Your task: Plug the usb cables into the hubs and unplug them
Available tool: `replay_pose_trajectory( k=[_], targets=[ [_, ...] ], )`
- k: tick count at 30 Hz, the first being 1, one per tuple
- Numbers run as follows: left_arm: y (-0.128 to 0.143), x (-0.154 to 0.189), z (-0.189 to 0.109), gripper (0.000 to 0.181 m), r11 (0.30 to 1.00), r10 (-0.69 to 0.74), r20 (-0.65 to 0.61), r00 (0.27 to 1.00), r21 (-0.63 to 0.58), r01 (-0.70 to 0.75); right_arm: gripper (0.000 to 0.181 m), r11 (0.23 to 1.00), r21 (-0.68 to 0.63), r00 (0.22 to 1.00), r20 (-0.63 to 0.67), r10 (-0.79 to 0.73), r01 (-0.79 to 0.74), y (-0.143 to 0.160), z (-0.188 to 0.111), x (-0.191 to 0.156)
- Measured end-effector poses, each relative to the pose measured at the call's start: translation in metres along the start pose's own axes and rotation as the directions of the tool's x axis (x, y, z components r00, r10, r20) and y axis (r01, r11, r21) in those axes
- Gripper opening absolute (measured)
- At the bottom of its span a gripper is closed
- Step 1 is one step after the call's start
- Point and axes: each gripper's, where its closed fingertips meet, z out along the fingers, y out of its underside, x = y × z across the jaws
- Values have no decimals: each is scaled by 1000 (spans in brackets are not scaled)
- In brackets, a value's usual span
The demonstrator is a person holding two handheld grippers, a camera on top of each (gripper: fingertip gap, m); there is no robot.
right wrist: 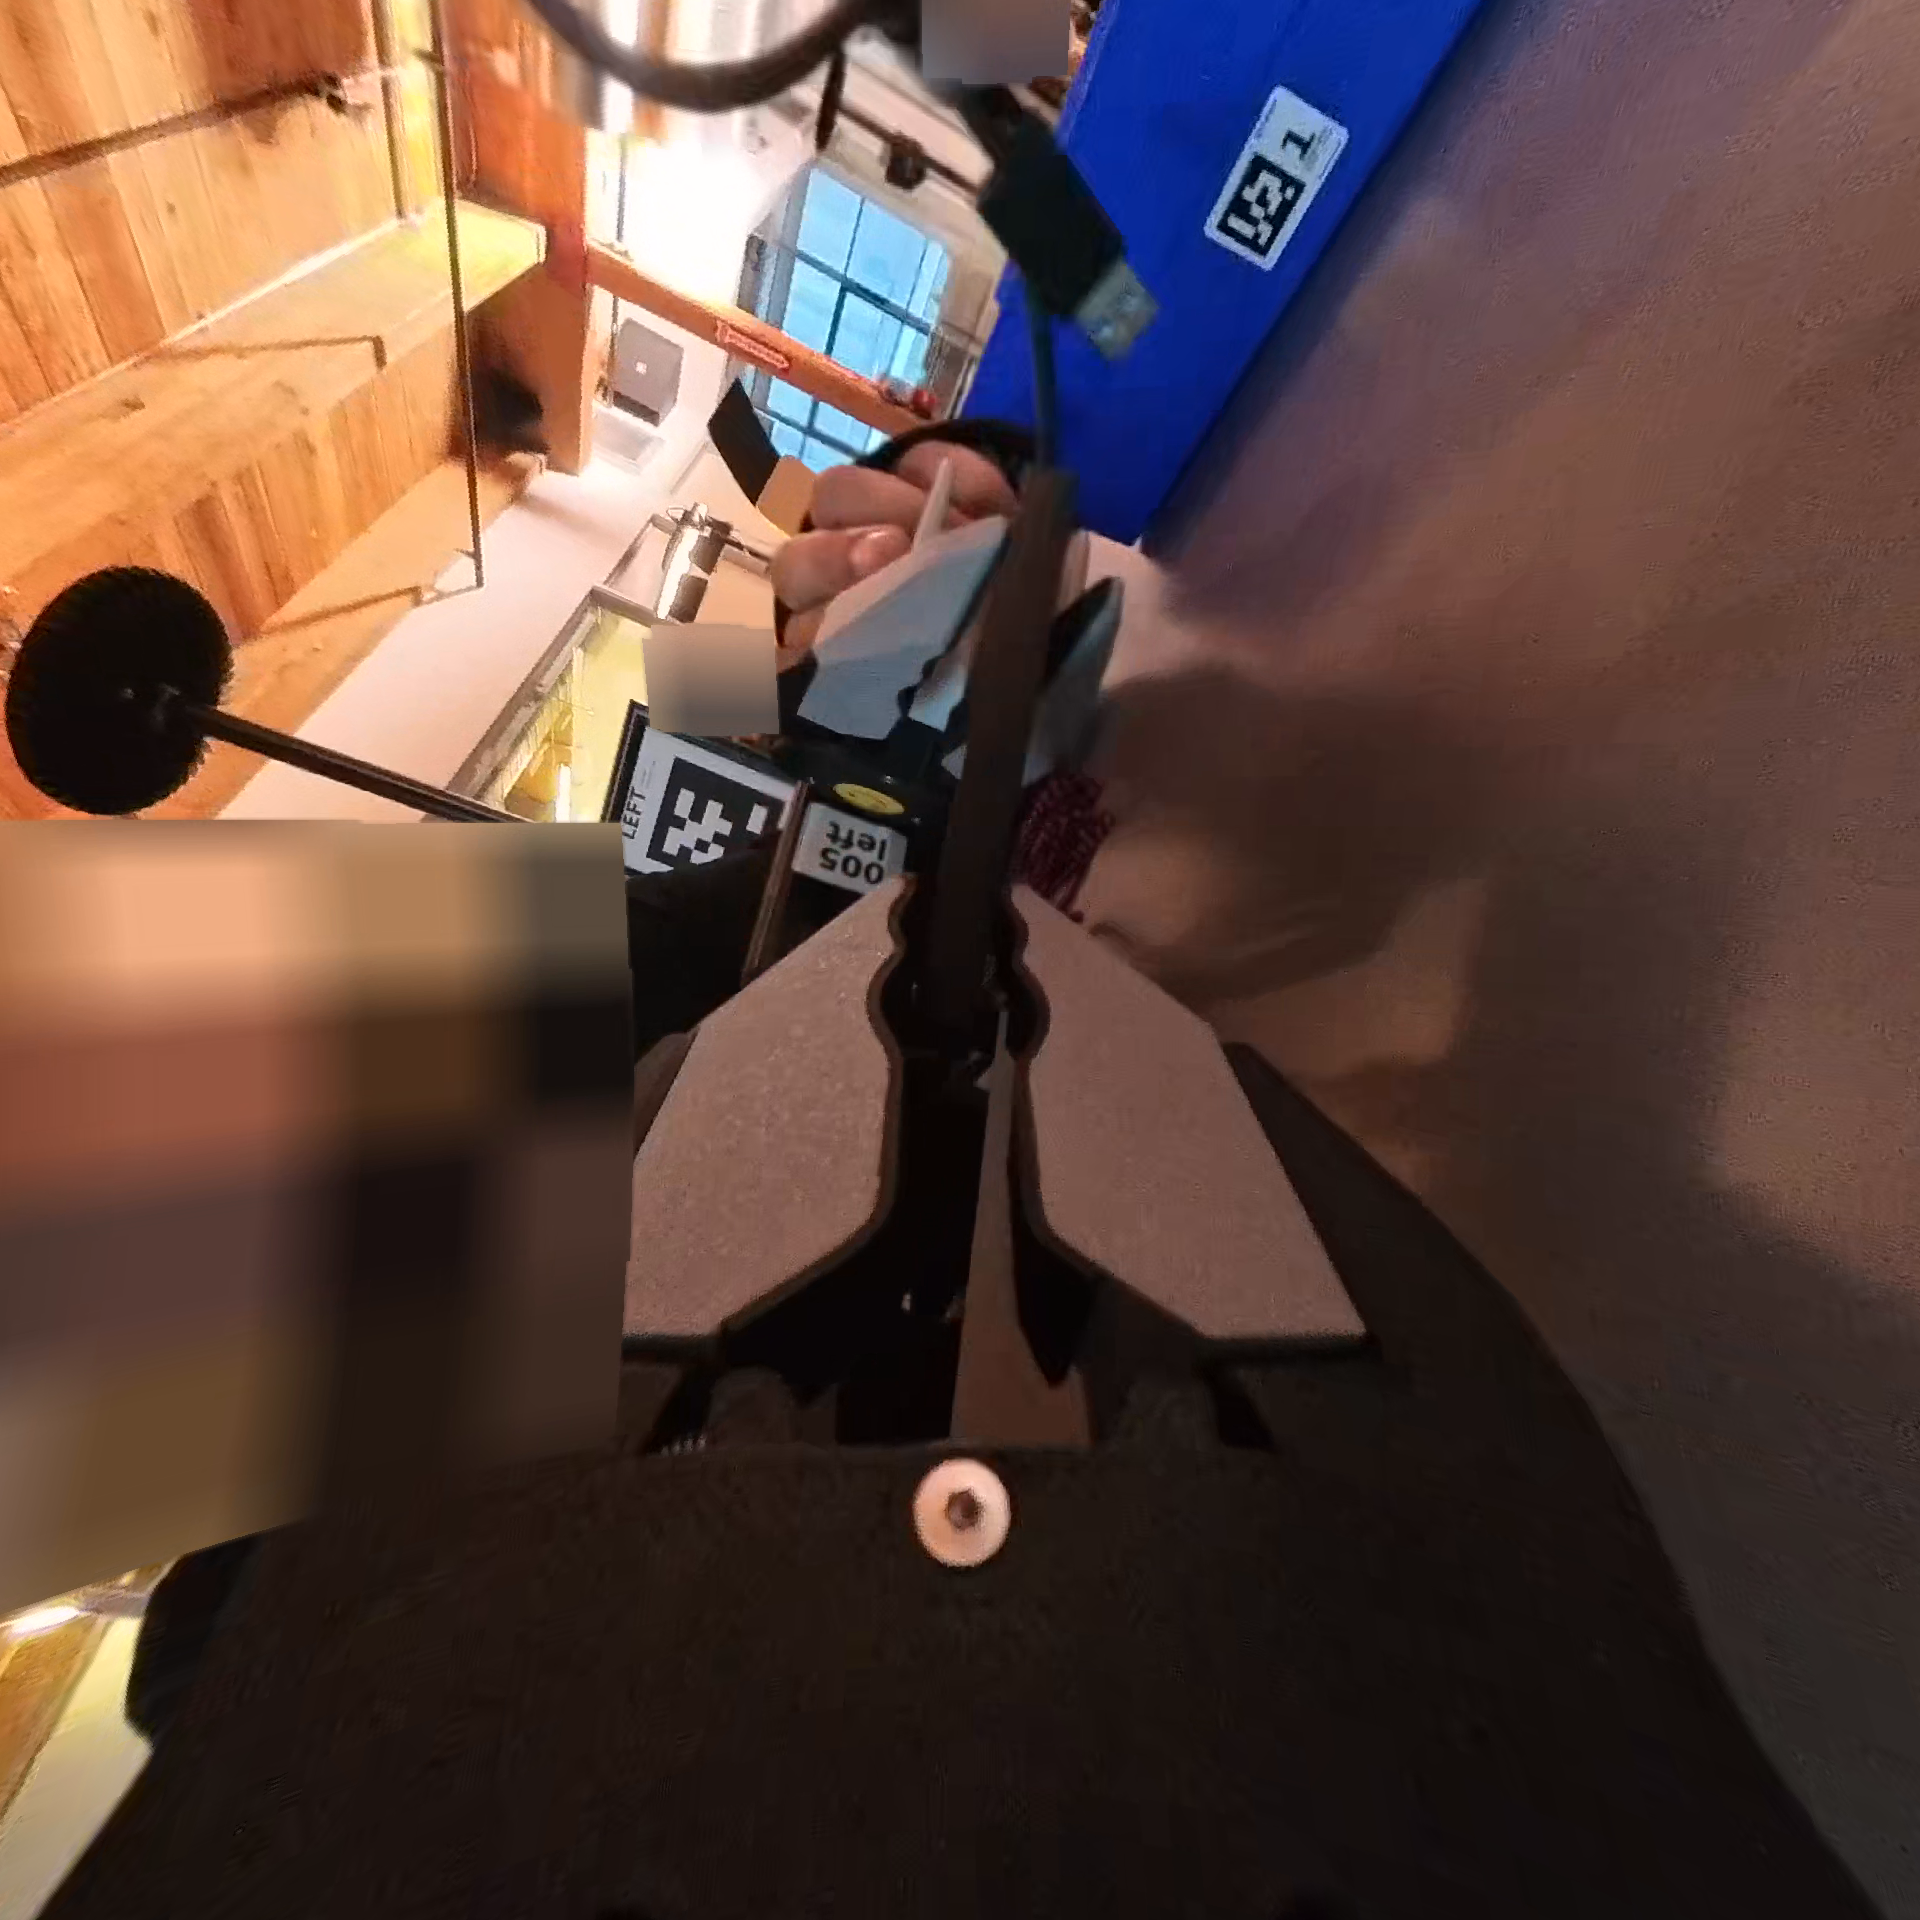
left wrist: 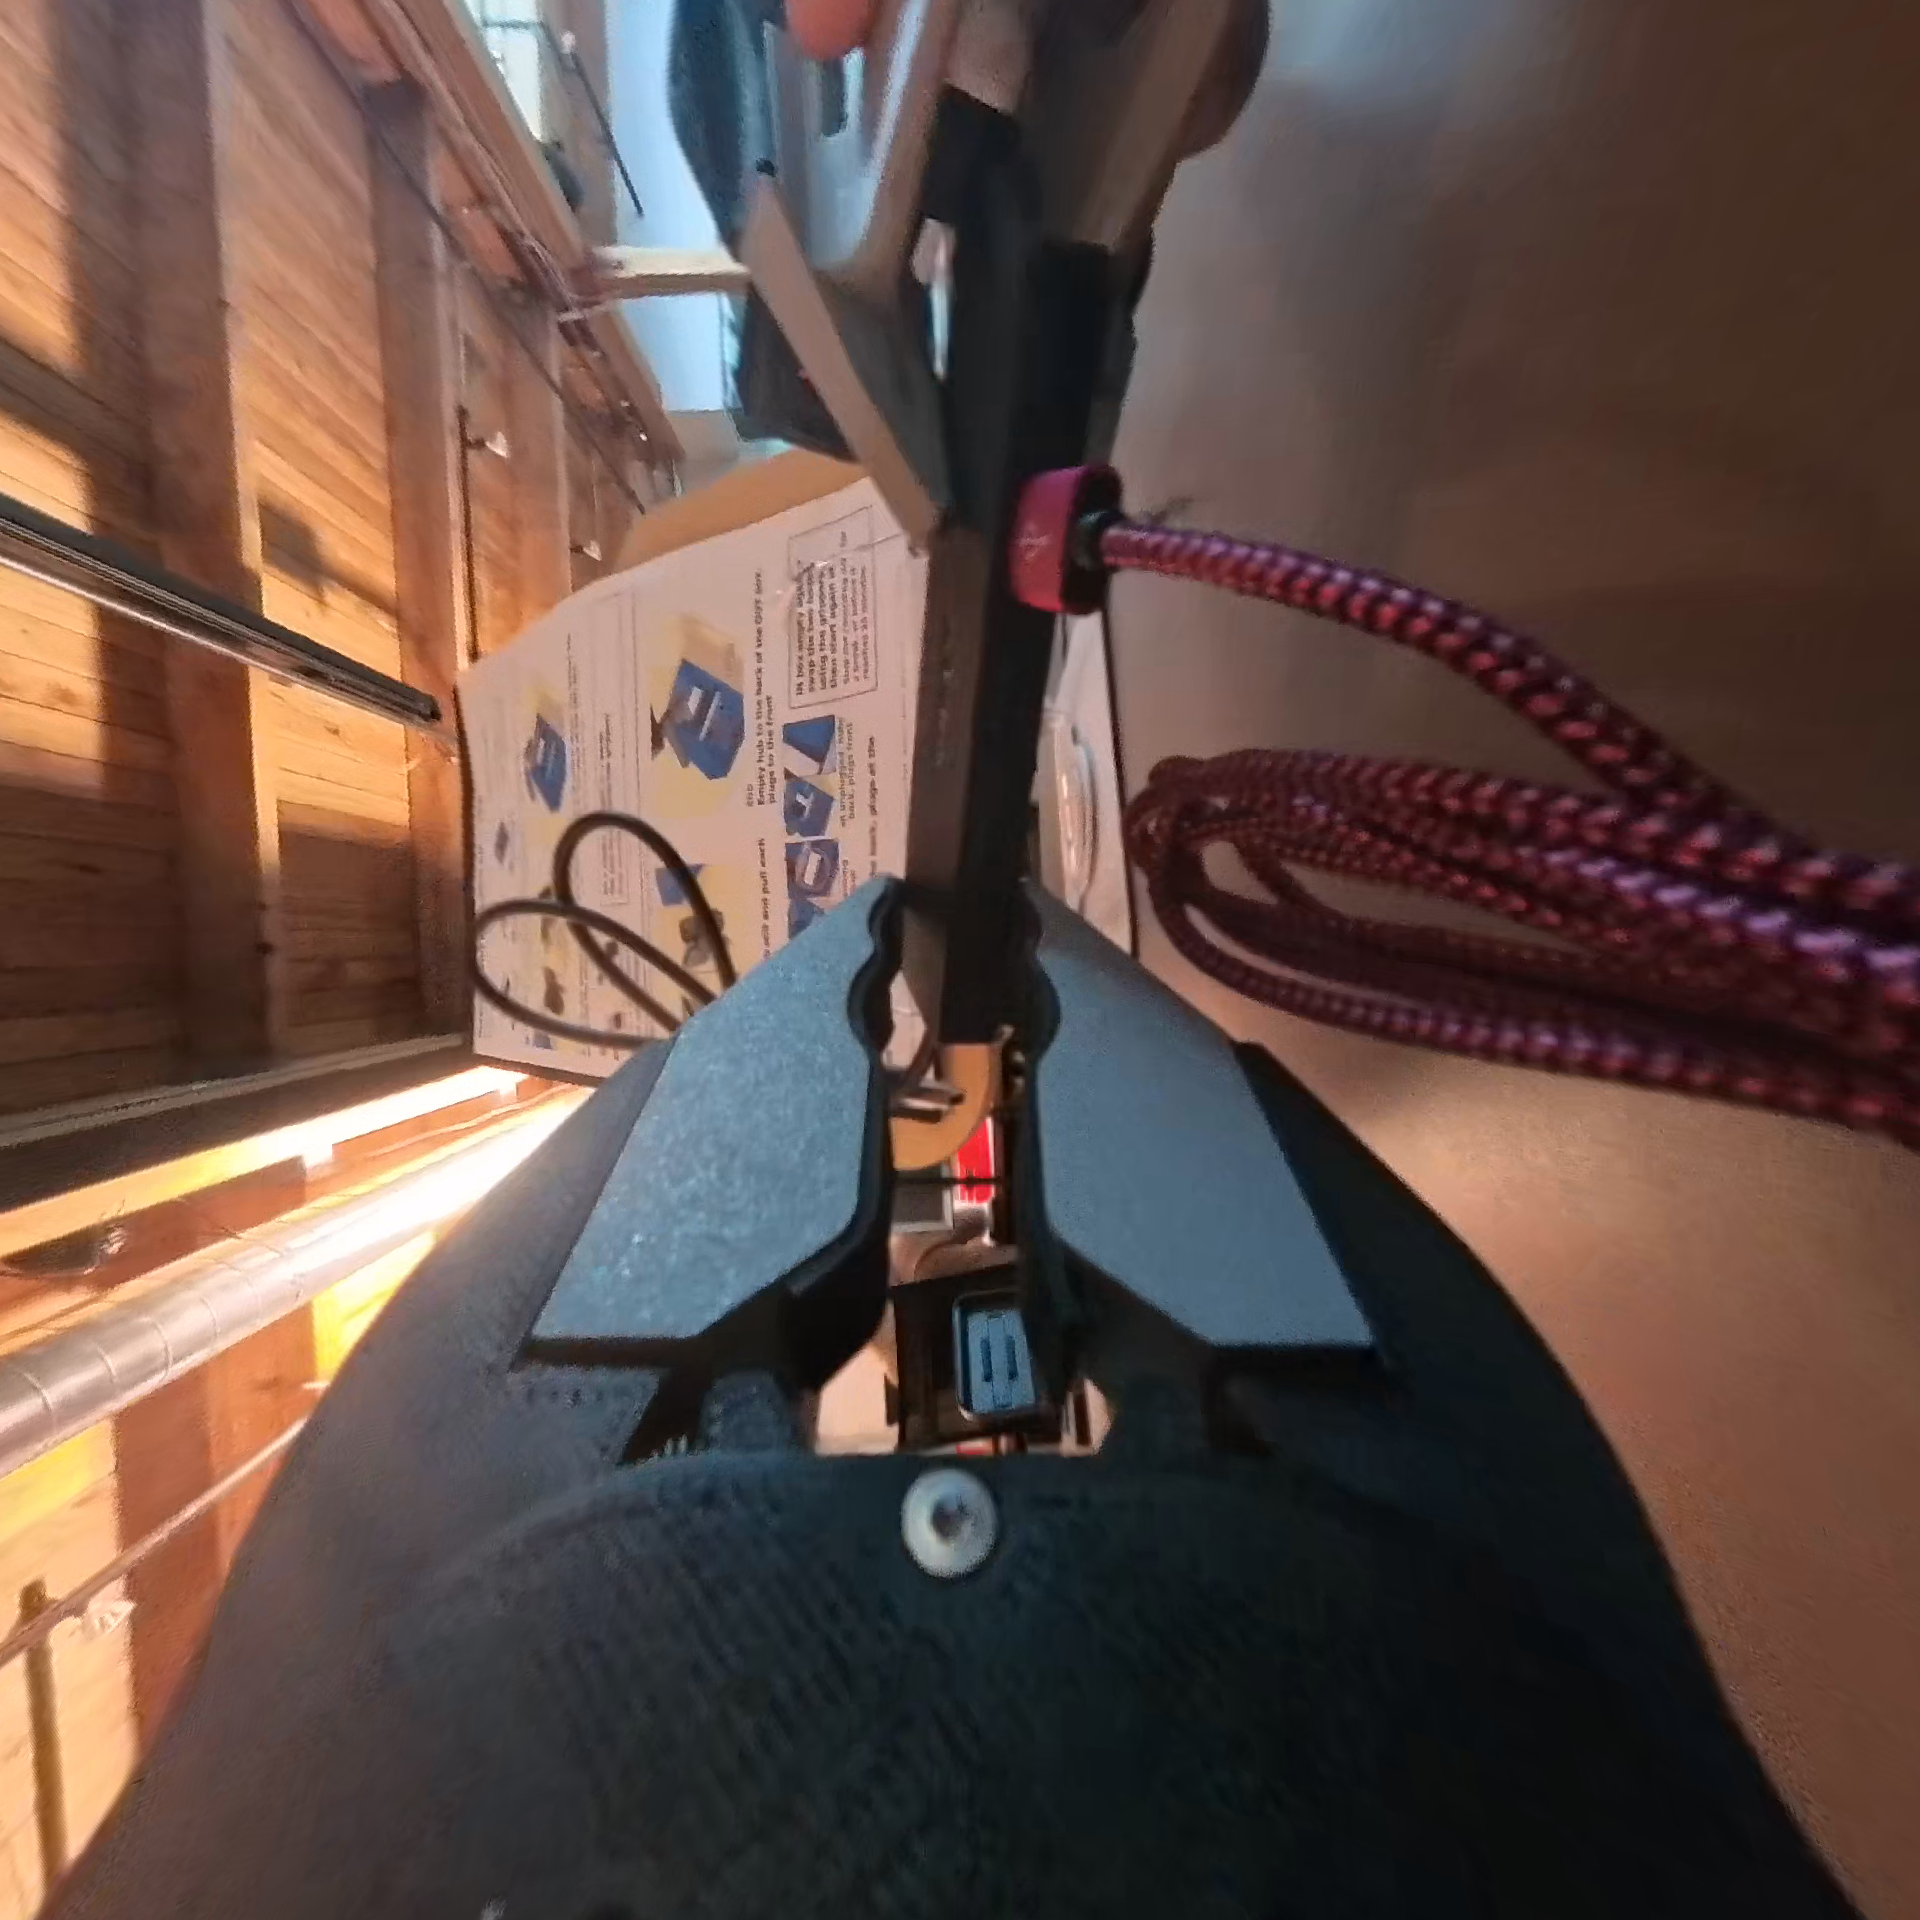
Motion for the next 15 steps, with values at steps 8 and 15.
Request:
replay_pose_trajectory(
  k=[8,15],
  targets=[
    [30,38,8,9,943,-322,-269,908,-180,281,34,802,-49,657,-546,-520,595,-42,-35,7],
    [26,47,4,9,884,-467,-374,801,-201,422,44,525,-440,272,-517,-811,728,-13,-1,15]
  ],
)
